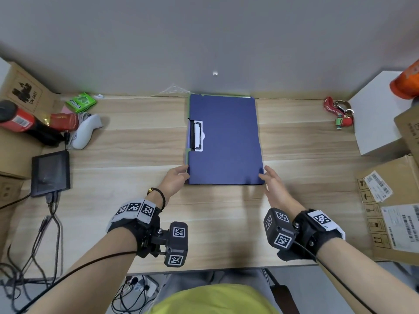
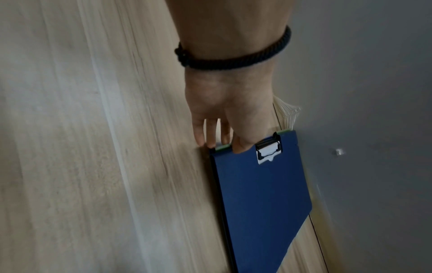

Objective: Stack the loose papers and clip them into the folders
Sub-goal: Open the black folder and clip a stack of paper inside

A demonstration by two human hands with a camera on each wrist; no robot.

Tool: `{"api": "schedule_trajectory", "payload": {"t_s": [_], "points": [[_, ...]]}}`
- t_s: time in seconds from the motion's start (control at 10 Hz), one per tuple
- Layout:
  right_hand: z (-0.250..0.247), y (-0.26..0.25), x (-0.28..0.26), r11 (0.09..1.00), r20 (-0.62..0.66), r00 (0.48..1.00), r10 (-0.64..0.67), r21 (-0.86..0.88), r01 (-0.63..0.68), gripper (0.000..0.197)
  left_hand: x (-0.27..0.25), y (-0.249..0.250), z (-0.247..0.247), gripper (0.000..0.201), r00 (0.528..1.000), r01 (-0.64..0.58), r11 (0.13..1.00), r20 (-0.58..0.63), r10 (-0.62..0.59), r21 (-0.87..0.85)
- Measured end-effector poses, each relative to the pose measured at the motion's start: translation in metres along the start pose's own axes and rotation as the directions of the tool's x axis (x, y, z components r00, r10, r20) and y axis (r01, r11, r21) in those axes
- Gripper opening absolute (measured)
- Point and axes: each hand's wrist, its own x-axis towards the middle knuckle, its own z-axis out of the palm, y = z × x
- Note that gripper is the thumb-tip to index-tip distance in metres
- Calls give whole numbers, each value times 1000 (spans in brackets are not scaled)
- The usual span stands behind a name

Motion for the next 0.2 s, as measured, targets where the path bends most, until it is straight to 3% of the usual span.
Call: {"api": "schedule_trajectory", "payload": {"t_s": [0.1,0.2], "points": [[-4,-12,-7,998,-24,999,-49,35,49,44,-3,-10,-17,35,1000,15,998,10,-15,-58],[-8,-45,-22,986,82,984,-159,73,153,23,-9,-26,-44,32,993,80,992,-82,-88,-95]]}}
